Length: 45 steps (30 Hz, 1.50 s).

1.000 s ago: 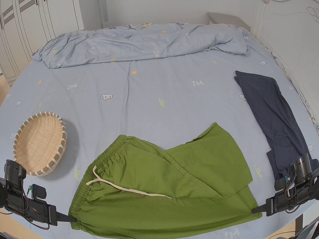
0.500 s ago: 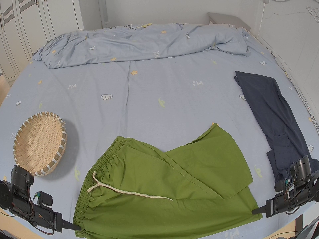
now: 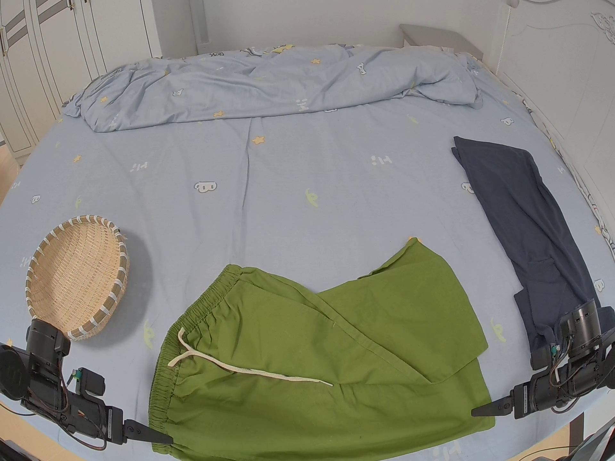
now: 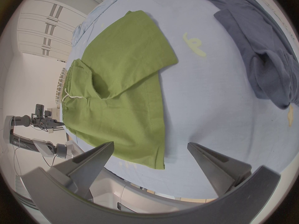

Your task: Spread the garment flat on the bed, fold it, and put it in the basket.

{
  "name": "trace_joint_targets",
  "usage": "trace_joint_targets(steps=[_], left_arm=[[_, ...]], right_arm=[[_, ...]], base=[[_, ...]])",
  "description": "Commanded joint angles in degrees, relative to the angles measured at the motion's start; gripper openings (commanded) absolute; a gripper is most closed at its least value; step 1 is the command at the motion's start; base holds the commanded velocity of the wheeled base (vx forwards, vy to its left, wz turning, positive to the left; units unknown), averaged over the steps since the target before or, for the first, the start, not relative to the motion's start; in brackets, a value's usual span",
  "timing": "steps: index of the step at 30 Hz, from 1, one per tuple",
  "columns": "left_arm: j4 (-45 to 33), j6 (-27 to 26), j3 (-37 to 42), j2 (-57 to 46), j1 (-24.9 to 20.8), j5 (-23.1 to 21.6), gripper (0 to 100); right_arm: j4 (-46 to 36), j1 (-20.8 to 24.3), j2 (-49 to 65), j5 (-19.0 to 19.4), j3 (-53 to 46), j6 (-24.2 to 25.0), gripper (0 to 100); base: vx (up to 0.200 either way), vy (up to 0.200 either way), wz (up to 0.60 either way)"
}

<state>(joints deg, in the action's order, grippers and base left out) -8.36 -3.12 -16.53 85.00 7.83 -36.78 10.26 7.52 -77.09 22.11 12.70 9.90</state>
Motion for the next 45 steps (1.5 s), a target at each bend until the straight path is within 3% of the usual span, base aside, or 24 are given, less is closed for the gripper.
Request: trace_joint_targets(steps=[1,4,7,16,21,28,45], left_arm=[[0.1,0.0,-0.2,-1.9,2.9,0.7,100],[0.5,0.0,-1.7,-4.4,5.2,0.7,100],[-0.3,1.1,-9.4,-6.3,5.4,0.9,100],[-2.4,8.8,-30.7,2.3,-6.0,9.1,100],[-2.1,8.6,-40.0,9.8,-8.0,8.7,100],[-1.5,7.8,-53.3,22.7,-13.6,8.6,100],[3.4,7.4,-55.5,30.3,-20.2,8.7,100]], right_arm=[[0.0,-1.4,3.0,-0.1,0.7,0.3,100],[0.1,-2.4,5.3,0.1,2.2,1.0,100],[-0.2,-2.8,7.0,-0.1,8.7,2.0,100],[-0.2,-2.0,3.2,-0.1,24.9,-3.2,100],[-0.2,-2.2,-1.5,0.0,31.9,-3.4,100],[-0.1,-2.2,-2.8,-0.1,31.6,-3.5,100],[-0.1,-1.4,-2.6,-0.1,30.9,-3.5,100]], base=[[0.0,0.0,0.0],[0.0,0.0,0.0],[0.0,0.0,0.0],[0.0,0.0,0.0],[0.0,0.0,0.0],[0.0,0.0,0.0],[0.0,0.0,0.0]])
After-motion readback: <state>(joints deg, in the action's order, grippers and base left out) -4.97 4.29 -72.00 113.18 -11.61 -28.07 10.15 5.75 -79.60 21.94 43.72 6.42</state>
